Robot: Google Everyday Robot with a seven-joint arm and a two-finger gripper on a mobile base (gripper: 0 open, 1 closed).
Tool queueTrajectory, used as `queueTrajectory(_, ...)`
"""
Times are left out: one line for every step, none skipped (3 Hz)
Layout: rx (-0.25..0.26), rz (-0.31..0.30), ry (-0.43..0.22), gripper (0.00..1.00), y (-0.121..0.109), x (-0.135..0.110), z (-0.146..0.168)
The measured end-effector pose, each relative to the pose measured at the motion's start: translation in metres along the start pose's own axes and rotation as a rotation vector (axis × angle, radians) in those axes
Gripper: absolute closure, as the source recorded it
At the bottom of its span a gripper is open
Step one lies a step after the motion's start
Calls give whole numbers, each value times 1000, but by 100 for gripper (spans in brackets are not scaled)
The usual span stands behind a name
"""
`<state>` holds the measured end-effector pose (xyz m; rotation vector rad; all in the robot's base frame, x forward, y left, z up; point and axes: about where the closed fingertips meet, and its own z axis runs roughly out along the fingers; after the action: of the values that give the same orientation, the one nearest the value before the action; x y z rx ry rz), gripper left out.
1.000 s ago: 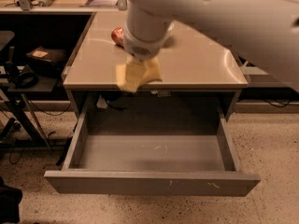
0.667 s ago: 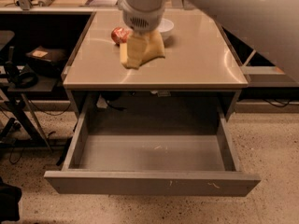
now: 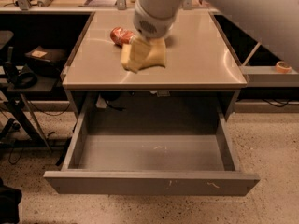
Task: Pick sponge from top drawer and place on counter
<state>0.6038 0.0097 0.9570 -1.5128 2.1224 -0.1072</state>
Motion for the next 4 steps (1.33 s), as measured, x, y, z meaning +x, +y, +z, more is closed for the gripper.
queueTrajectory(-68,83,61,100,-8,75,89)
queueTrajectory(-87,154,101,100,-34,121,141)
queueTrajectory(-87,154,101,100,-37,118,136)
queueTrajectory(-48,154,116,100,-70,117,129)
